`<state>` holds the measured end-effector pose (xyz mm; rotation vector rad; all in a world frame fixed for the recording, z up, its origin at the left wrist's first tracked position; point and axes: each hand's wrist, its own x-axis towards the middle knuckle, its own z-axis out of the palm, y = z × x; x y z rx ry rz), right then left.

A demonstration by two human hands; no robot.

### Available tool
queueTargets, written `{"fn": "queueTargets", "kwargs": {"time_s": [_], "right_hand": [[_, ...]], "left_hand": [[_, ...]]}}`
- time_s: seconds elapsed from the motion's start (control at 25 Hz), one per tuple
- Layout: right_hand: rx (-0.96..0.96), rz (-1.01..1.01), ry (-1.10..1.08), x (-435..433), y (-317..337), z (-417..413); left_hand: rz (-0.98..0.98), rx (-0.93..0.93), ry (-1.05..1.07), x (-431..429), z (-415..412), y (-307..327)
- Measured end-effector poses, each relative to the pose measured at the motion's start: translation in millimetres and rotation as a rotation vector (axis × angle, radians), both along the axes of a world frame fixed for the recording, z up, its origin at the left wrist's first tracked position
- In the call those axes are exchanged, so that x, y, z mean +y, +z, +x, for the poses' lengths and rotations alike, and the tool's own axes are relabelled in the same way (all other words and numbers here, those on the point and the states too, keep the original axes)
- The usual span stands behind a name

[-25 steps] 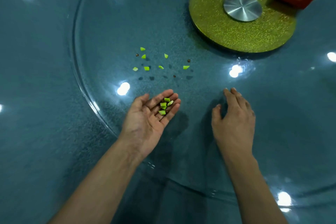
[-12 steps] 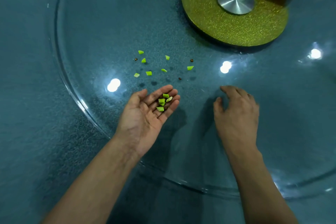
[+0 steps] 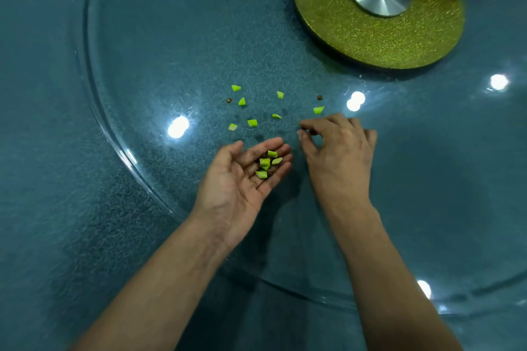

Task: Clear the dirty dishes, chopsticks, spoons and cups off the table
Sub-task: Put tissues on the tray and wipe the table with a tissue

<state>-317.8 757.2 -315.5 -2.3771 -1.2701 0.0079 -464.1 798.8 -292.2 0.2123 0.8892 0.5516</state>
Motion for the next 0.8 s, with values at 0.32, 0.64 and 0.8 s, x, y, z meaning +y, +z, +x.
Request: {"fn": "queueTargets", "kwargs": {"time_s": [0.32, 0.64, 0.8], "right_hand": [[0.254, 0.035, -0.021, -11, 10, 6], [0.526, 0.231, 0.133, -34, 26, -10], [0.390, 0.277, -0.068, -27, 26, 23]], "left_hand": [[-0.040, -0.037, -0.001, -6, 5, 1], [-0.023, -0.025, 0.009, -8, 21, 1], [-0.044, -0.056, 0.025, -9, 25, 3]]}}
